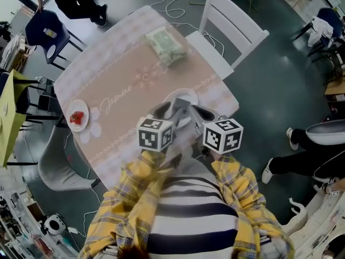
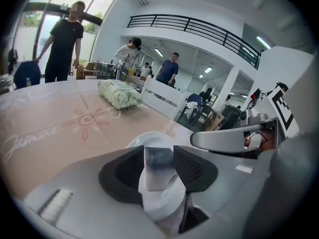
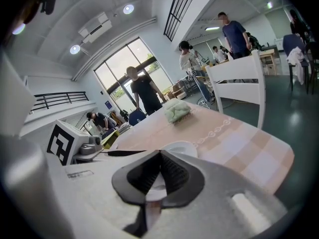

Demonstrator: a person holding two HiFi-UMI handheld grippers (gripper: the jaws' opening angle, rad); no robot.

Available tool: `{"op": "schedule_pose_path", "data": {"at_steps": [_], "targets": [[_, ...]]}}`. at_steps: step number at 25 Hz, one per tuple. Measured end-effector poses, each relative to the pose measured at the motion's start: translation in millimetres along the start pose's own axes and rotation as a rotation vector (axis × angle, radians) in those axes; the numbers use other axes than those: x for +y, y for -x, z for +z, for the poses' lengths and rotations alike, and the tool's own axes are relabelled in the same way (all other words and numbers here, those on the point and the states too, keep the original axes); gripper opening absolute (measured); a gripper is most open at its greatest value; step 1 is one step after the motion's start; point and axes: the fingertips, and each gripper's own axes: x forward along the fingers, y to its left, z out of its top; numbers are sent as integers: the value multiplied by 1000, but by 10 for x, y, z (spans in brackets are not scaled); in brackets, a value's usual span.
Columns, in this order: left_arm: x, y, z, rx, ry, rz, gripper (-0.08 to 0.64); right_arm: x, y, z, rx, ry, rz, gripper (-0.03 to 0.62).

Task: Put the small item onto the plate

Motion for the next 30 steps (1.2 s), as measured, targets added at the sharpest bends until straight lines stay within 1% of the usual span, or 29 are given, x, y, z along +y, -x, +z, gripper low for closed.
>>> {"op": "schedule_pose_path", "data": {"at_steps": [3,5,7,11,15,17,30], "targets": [[-6,53,-12,-29,7,-7,168,1,-11,-43,2,-2,-8,-3],[5,103,-29,-54,15,-9,124,16,-13,-87,3,-1,-14,-3],[30,160,-55,-78,16,-7,58,45,-5,-135,5,4,-21,-3],[44,281,-98,-106,35,-40,8,135,30,-189,0,21,-43,-3],[14,450,-147,-127,55,-88,2,278,64,-255,-7,34,-67,-3],[-23,526,-182,-130,53,-113,2,338,91,-285,-17,35,-80,-3],[-114,953,-565,-86,28,-215,2,714,287,-684,-53,29,-161,-3]]}}
